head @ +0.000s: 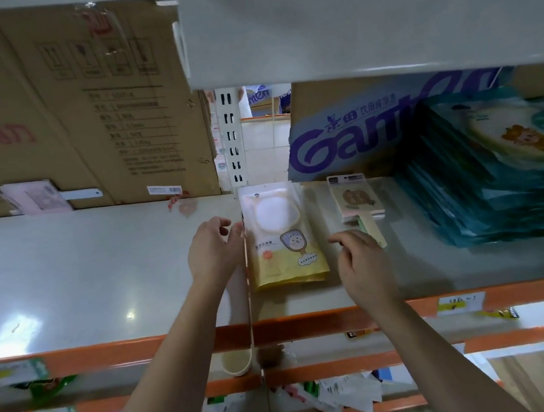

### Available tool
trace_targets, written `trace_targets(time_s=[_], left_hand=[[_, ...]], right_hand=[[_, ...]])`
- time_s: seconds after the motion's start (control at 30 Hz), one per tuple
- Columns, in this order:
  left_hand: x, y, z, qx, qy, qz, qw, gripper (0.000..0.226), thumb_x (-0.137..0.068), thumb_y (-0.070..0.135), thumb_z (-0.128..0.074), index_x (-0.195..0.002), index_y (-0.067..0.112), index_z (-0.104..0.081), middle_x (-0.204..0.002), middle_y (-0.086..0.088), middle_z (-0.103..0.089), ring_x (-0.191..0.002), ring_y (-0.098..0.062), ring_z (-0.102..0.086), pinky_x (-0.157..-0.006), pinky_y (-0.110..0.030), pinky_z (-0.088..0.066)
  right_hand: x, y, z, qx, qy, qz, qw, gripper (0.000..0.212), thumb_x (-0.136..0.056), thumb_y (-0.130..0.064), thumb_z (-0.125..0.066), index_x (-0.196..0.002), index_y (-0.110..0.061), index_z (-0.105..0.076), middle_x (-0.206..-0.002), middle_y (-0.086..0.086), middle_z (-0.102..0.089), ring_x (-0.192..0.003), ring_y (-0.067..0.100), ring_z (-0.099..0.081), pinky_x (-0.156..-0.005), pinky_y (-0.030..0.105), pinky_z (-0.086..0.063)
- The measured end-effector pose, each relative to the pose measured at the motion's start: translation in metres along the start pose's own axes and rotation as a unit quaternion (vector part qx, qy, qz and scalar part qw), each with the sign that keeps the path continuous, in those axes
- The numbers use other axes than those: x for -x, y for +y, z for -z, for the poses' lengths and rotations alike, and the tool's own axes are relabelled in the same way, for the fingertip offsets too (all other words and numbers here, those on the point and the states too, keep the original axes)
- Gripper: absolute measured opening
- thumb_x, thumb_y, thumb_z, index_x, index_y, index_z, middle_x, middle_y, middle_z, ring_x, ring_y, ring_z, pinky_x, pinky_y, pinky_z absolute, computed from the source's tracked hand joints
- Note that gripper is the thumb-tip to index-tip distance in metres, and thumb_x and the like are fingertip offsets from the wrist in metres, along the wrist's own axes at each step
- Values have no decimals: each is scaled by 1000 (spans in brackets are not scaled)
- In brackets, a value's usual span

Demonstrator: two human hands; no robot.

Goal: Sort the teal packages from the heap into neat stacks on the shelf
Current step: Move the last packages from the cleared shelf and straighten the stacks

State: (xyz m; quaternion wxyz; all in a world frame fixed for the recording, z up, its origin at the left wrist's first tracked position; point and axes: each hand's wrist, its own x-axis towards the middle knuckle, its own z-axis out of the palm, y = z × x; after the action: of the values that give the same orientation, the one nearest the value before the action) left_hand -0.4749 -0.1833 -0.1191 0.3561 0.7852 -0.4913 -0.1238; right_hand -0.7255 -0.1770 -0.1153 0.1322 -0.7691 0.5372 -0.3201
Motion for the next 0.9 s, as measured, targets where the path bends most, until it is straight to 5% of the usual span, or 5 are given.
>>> trace_targets(time_s=[0.23,0.5,0.9], left_hand=[[8,-53,62,-74,35,-29,996,31,-97,37,-53,-114,14,-65,-113,-4,-64,-98,-22,-62,-82,-36,-50],[1,-146,157,-104,107,-1,989,29,-96,40,-53,-111,19,-67,-109,-2,-66,-94,-22,-63,-82,-41,-52],[-64,-305,290,-113,106,-17,988,23,-94,31,-59,-108,14,-68,-105,-6,-67,-94,-28,-63,-80,-41,-49]], right_hand=[[-40,-74,-36,-35,-22,75,996,25,-95,-18,-53,-118,-17,-64,-116,-1,-63,-109,12,-55,-90,22,-43],[-73,-179,-130,-74,-76,180,978,23,-90,-14,-61,-111,-12,-68,-115,4,-67,-109,22,-59,-93,35,-49],[-126,-336,-265,-31,-99,138,985,26,-90,-13,-58,-113,-5,-68,-113,13,-66,-107,29,-59,-90,35,-44]])
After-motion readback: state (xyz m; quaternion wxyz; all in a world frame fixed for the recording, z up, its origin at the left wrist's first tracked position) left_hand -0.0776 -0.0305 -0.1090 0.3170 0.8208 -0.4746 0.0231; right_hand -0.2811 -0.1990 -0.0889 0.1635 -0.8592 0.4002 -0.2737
